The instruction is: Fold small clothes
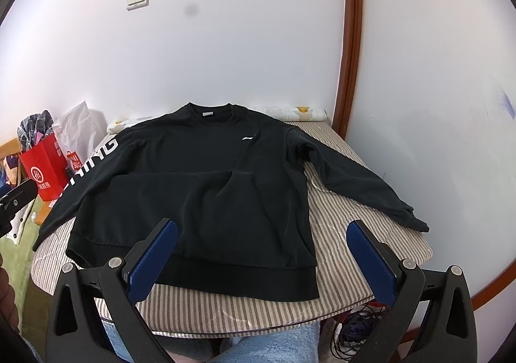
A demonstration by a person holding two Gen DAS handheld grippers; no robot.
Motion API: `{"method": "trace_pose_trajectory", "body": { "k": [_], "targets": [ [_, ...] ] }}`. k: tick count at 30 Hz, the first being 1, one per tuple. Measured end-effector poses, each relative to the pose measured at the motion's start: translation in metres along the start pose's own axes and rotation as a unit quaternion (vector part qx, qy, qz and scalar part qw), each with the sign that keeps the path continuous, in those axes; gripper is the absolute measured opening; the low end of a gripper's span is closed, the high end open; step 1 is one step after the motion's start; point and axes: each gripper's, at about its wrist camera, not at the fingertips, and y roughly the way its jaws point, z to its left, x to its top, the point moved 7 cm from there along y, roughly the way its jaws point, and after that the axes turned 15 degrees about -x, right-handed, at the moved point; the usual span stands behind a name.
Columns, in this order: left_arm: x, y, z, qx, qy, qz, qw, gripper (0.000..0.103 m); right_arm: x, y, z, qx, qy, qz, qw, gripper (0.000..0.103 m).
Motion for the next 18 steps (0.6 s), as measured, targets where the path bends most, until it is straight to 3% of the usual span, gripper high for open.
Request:
{"method": "trace_pose_trajectory", "body": {
  "k": [18],
  "targets": [
    [0.013, 0.028, 0.004, 0.004, 0.011, 0.014, 0.9998, 0.103, 0.019, 0.013, 0.009, 0.016, 0.005, -0.003, 1.0, 0.103]
  ]
}}
